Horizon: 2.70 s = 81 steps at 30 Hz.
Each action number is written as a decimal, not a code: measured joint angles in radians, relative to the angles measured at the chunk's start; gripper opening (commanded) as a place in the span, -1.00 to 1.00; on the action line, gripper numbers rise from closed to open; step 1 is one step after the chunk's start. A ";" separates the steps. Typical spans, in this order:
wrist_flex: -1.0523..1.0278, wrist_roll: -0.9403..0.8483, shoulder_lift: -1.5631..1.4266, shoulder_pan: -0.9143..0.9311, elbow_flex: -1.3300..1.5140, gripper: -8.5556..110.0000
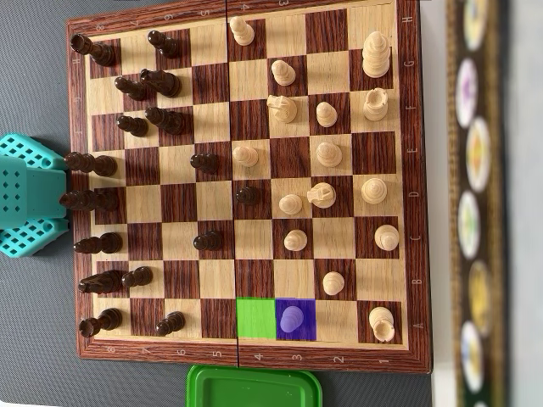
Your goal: Play chess
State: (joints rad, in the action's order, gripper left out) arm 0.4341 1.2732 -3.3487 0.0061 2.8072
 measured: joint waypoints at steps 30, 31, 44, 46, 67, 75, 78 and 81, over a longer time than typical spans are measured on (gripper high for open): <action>-1.440 0.341 0.002 0.000 -0.218 -0.50; -1.462 0.356 0.002 0.008 -0.202 -0.50; -1.717 0.334 0.130 0.106 -0.219 -0.50; -1.755 0.304 0.241 0.106 -0.275 -0.50; -1.775 0.212 1.290 0.202 -0.963 -0.50; -1.775 0.087 1.594 0.264 -1.212 -0.50; -1.775 0.075 1.684 0.288 -1.276 -0.50; -1.775 0.074 1.753 0.302 -1.315 -0.53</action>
State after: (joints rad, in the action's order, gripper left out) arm -1.3407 1.3468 -1.5953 0.3083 1.4926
